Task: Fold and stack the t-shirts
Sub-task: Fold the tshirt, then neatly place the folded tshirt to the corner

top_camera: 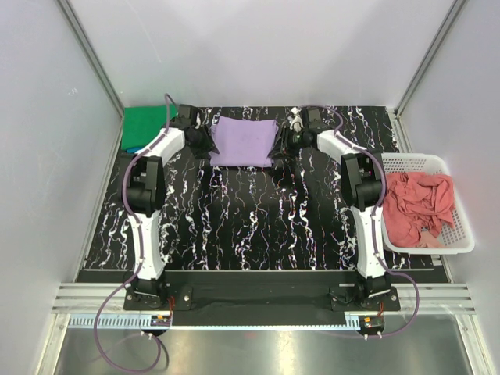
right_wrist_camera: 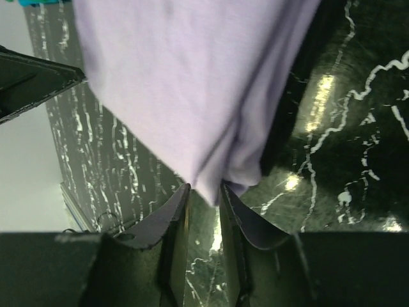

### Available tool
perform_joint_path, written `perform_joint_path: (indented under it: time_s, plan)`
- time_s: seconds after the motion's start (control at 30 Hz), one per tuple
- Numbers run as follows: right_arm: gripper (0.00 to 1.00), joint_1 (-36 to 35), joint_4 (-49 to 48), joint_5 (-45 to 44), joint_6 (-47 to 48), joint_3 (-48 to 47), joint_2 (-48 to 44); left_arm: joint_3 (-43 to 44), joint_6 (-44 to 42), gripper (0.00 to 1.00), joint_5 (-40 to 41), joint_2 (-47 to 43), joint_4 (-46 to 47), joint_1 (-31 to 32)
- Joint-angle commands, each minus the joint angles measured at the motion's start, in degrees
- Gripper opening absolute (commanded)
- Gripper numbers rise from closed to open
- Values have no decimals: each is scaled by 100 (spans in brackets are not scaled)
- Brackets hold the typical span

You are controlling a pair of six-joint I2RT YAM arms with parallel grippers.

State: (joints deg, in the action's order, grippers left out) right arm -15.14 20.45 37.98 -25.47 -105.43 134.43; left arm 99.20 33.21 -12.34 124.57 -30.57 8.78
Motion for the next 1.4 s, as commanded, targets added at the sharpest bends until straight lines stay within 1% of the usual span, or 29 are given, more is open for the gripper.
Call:
perform_joint_path:
  time_s: [0.0,0.13,0.27,0.33,0.37,0.4,0.43,0.57,0.73,0.87,1.1,1.27,1.37]
  plan:
    - [32,-24,-155,-71,192,-241,136,214,-253,45,-102,172,-29,-60]
    - [32,-51,-269,-45,175,-180,206,153,-263,43,-462,234,217,-60]
    - [32,-112,-489,43,78,-57,250,126,-227,43,-471,313,288,-60]
    - [28,-130,-542,43,60,-13,303,117,-236,43,-445,374,271,-60]
    - [15,-130,-568,34,34,13,303,117,-245,43,-384,392,271,-69]
    - [6,-130,-664,26,16,118,259,117,-245,43,-340,427,253,-69]
    - [0,-130,-717,-27,16,180,242,126,-245,43,-279,480,236,-78]
    - [0,-121,-770,-299,42,435,110,275,-245,43,-208,655,60,-157]
    - [0,-86,-841,-317,16,646,40,319,-307,43,-129,700,-19,-227]
    - [0,-77,-902,-379,-63,629,13,363,-324,43,-120,735,-98,-262]
    - [0,-42,-717,-484,-10,514,-31,390,-333,43,-155,788,-142,-271]
    - [0,-7,-955,-274,7,778,-268,407,-385,43,-242,788,-125,-280]
    - [11,-16,-1095,-80,-28,865,-417,416,-386,43,-278,744,-125,-271]
